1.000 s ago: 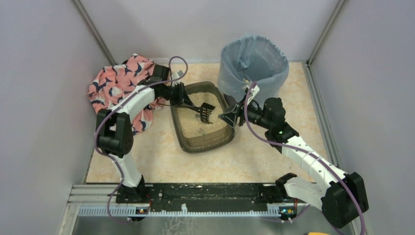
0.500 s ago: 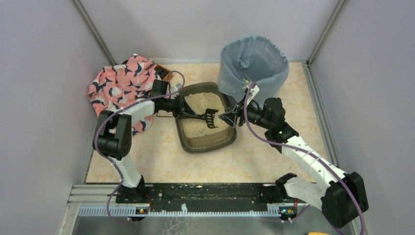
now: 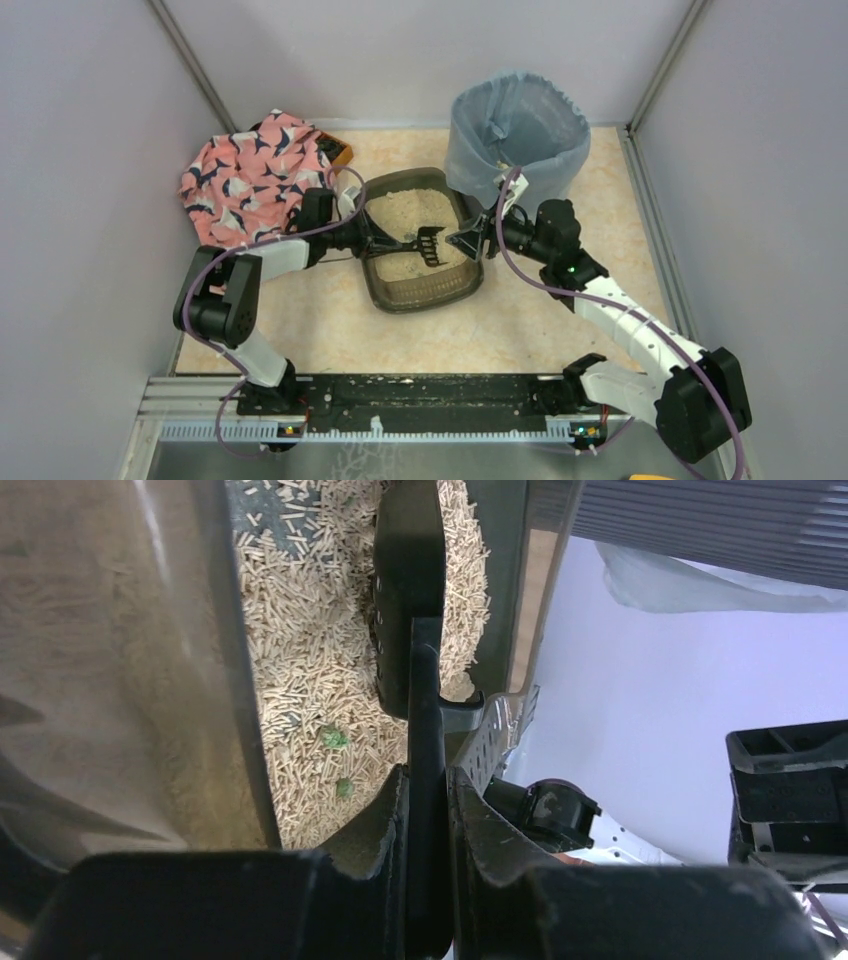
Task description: Clean the litter box
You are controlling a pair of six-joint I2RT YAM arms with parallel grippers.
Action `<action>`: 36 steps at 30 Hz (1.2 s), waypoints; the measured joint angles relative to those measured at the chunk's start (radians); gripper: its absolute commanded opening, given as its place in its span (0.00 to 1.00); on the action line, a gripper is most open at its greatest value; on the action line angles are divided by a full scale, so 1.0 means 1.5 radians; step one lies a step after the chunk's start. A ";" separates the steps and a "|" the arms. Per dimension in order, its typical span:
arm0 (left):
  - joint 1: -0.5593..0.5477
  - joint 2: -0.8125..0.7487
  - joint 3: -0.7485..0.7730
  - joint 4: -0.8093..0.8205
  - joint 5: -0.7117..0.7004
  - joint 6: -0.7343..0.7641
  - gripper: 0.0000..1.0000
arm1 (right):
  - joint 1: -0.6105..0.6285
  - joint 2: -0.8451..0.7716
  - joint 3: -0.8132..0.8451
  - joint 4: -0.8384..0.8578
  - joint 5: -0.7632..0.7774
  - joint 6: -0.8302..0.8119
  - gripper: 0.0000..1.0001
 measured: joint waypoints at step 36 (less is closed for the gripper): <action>0.214 -0.091 -0.154 0.228 0.168 -0.122 0.00 | 0.000 0.022 -0.001 -0.001 -0.009 0.001 0.55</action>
